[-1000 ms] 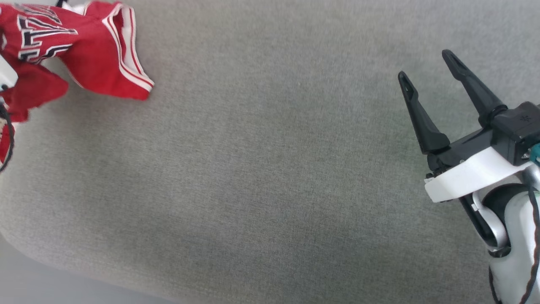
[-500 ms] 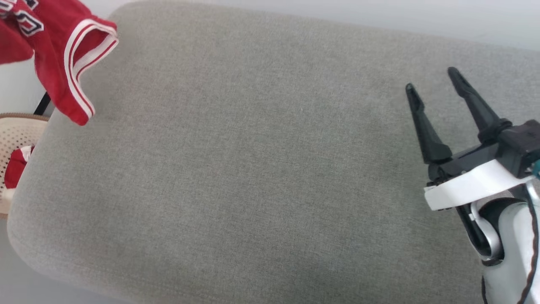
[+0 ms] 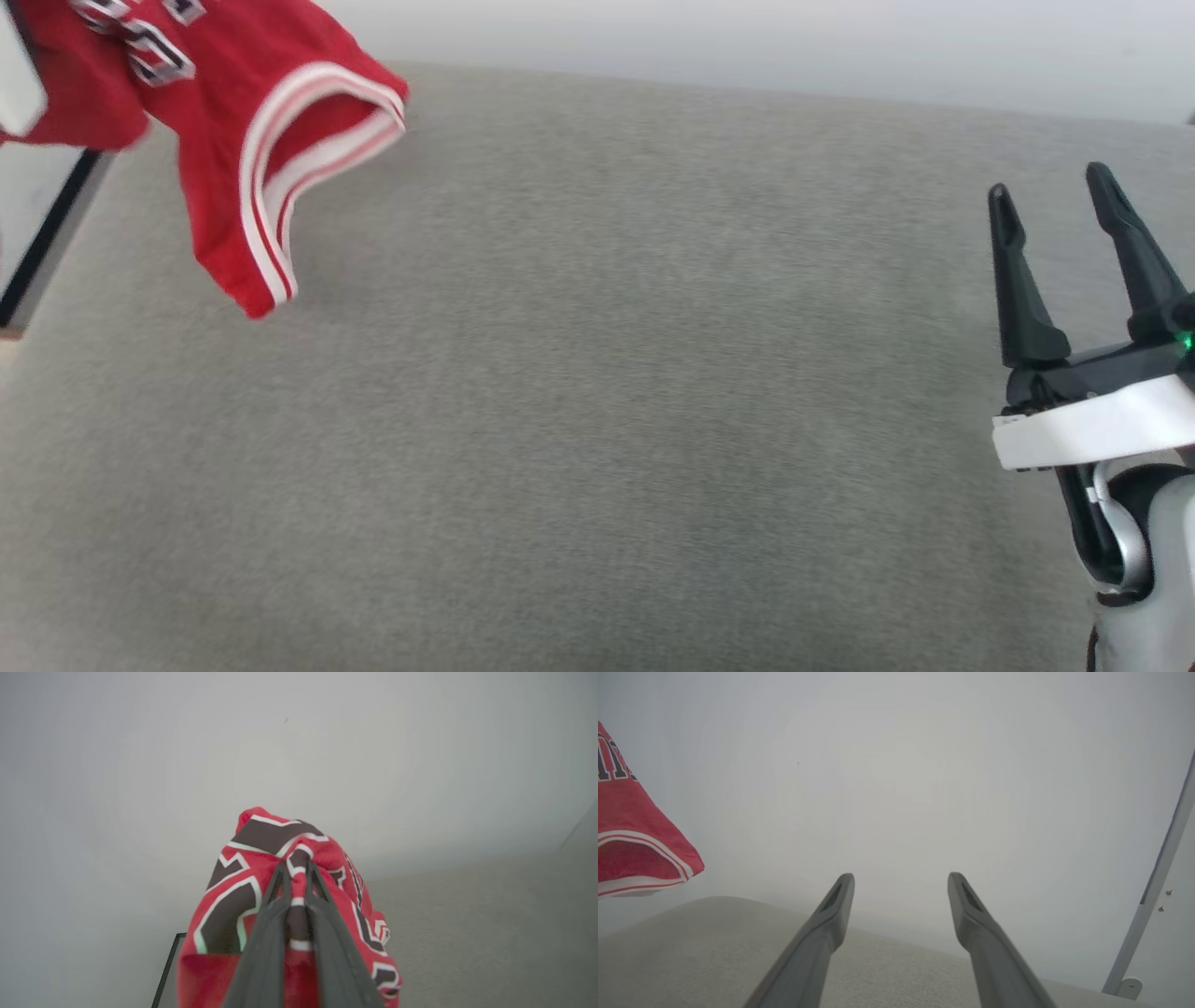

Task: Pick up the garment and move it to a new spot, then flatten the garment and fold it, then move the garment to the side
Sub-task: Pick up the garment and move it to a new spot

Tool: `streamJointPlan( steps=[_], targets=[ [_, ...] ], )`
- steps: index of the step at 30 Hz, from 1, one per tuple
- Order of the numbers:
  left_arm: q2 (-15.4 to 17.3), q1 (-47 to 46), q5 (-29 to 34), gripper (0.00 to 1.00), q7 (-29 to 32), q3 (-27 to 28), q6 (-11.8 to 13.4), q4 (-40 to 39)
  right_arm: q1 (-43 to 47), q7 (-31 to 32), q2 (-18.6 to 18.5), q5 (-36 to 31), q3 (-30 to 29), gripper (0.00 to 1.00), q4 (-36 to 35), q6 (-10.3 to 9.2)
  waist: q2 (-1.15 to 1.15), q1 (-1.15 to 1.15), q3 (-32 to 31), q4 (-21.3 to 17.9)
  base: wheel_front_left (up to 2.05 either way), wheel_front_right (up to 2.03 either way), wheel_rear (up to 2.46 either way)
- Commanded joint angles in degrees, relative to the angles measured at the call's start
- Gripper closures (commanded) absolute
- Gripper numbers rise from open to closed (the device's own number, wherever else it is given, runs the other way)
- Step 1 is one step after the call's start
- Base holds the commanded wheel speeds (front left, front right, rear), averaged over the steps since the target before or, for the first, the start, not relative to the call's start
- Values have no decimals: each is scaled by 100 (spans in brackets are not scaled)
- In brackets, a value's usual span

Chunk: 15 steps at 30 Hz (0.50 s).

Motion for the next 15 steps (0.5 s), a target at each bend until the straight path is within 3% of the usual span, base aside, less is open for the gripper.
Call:
streamJointPlan(
  steps=[1, 12, 15],
  targets=[
    [19, 134, -58, 100, 156, -24, 115, -345, 80, -61, 28, -31, -82, 0, -18, -2, 0, 0, -35, -266, 0, 0, 0],
    [43, 668, -358, 100, 1131, -346, 625, -2349, 345, -302, 338, 6, -387, 0, 84, -2, 0, 0, 115, -1368, 0, 0, 0],
    [-110, 846, -339, 100, 1297, -581, 739, -2708, 417, -395, 429, 11, -388, 0, 177, -2, 0, 0, 200, -1599, 0, 0, 0]
  ],
)
